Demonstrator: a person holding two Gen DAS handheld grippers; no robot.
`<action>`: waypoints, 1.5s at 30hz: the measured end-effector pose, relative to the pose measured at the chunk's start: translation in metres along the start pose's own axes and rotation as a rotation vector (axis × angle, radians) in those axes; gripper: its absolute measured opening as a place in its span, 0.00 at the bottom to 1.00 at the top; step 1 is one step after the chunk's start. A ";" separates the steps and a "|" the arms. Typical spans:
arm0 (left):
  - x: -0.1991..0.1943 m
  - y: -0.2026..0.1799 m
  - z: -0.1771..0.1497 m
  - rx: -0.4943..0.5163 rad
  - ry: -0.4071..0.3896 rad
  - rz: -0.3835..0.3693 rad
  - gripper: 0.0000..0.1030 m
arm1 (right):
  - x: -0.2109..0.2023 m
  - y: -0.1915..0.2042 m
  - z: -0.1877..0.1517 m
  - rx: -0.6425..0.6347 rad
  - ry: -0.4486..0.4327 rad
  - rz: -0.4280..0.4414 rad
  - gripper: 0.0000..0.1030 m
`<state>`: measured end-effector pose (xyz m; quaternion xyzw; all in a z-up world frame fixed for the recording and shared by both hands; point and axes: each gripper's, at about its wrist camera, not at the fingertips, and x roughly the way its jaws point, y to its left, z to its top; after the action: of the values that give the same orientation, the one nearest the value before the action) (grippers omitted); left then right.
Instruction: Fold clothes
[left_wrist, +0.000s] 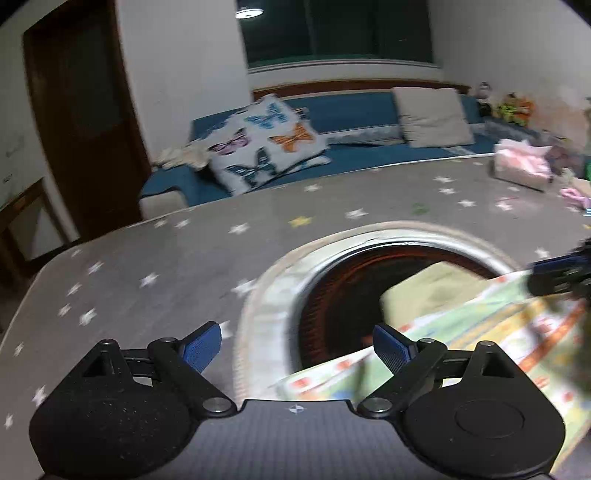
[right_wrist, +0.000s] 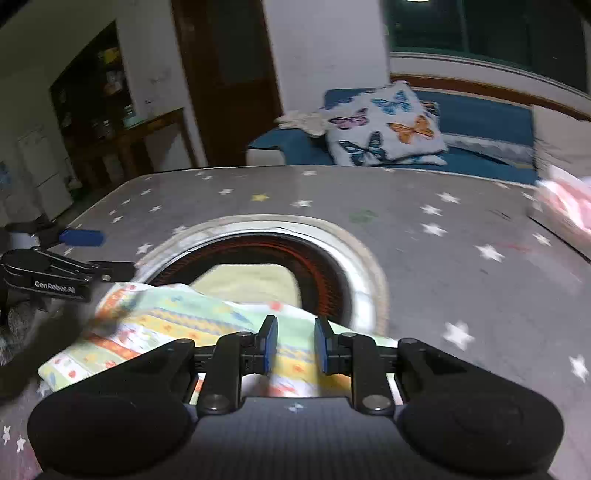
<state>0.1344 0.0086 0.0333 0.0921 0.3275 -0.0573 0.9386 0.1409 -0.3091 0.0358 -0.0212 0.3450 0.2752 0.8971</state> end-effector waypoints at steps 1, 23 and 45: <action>0.002 -0.006 0.003 0.010 0.000 -0.014 0.89 | 0.005 0.004 0.003 -0.008 0.002 0.007 0.20; 0.015 -0.010 -0.002 -0.031 0.038 0.027 0.98 | 0.007 0.065 -0.016 -0.213 0.020 0.020 0.44; -0.033 0.025 -0.044 -0.212 0.030 0.065 1.00 | -0.011 0.168 -0.065 -0.407 -0.044 0.106 0.54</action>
<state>0.0859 0.0436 0.0233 0.0039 0.3426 0.0095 0.9394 0.0092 -0.1873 0.0190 -0.1779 0.2635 0.3866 0.8657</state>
